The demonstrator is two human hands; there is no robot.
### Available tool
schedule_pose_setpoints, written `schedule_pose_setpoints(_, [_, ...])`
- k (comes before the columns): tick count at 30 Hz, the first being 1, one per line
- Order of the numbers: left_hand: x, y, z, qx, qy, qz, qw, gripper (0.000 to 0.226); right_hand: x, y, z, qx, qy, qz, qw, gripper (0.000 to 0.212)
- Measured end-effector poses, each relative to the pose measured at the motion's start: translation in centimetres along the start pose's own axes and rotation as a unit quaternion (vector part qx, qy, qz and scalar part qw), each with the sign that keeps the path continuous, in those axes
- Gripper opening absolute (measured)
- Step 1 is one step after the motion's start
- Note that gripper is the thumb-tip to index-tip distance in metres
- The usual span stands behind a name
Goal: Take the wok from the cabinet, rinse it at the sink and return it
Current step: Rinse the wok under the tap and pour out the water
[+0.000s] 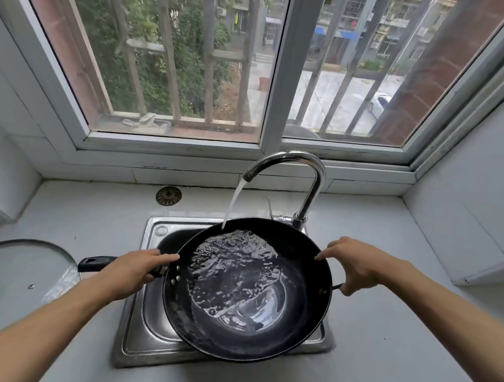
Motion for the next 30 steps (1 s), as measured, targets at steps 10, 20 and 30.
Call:
schedule_pose_setpoints(10, [1.0, 0.3, 2.0, -0.003, 0.025, -0.019, 0.999, 0.076, 1.3, -0.4, -1.0, 0.011, 0.017, -0.007, 1.000, 0.084])
schedule_pose_setpoints(20, [-0.9, 0.8, 0.2, -0.047, 0.020, -0.037, 0.998, 0.072, 0.5, 2.6, 0.6, -0.058, 0.003, 0.099, 0.993, 0.087])
schedule_pose_setpoints(30, [-1.0, -0.5, -3.9, -0.030, 0.033, 0.045, 0.998, 0.047, -2.0, 4.8, 2.7, -0.105, -0.053, 0.090, 0.989, 0.069])
Point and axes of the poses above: each hand's wrist, its own z-axis towards the middle knuckle, its own y-axis out of the palm, x = y × z, the point moved 8 cm from there along z, towards the middle knuckle, and after that the axes turned 12 degrees about -x, right-handed, at the moved point
